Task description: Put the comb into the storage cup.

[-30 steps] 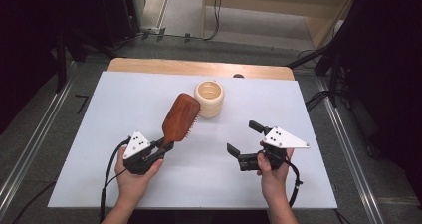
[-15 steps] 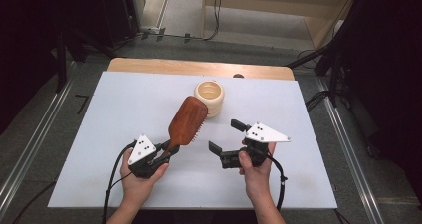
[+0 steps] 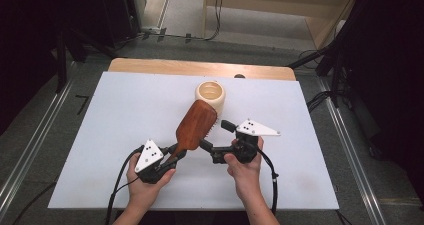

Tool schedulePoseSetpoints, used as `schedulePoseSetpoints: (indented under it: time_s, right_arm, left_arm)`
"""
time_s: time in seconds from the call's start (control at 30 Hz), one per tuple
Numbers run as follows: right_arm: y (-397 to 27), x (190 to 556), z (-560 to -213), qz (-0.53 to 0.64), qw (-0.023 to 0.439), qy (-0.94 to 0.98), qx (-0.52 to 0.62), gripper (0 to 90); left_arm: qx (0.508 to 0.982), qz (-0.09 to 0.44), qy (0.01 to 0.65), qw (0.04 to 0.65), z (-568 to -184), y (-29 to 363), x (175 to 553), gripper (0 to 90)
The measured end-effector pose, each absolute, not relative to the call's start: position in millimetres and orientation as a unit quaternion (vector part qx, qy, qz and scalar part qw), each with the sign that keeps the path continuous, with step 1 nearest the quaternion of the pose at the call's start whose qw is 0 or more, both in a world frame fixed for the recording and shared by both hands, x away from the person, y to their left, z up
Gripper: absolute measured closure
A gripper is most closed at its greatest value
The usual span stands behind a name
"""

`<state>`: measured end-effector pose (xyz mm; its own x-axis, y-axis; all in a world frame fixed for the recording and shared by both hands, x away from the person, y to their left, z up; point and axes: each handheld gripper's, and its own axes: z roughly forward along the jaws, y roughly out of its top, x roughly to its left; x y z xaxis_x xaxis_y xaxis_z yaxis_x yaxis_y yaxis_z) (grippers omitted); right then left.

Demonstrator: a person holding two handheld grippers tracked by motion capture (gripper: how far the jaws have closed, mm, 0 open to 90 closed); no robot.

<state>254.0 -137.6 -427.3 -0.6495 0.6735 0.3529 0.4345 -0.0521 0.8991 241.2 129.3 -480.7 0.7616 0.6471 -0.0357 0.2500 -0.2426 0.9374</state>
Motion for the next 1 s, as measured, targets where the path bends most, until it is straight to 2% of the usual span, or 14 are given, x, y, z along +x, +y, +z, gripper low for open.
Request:
schedulePoseSetpoints:
  time_s: [0.3,0.5,0.57,0.77,1.0]
  right_arm:
    - [-132,262,-429,0.611,0.058,0.664,0.427,0.0]
    - [-127,265,-430,0.603,0.05,0.664,0.439,0.0]
    - [-126,264,-431,0.601,0.053,0.662,0.446,3.6]
    - [-124,268,-433,0.601,0.041,0.644,0.471,5.8]
    - [-122,271,-436,0.594,0.041,0.626,0.503,15.1]
  left_arm:
    - [0.771,0.185,0.281,0.541,-483,121,237,72.1]
    - [0.77,0.186,0.278,0.543,-483,119,235,72.0]
    - [0.771,0.189,0.274,0.544,-482,118,234,72.1]
    - [0.771,0.191,0.268,0.545,-483,116,232,72.1]
    - [0.772,0.194,0.257,0.547,-482,114,229,72.0]
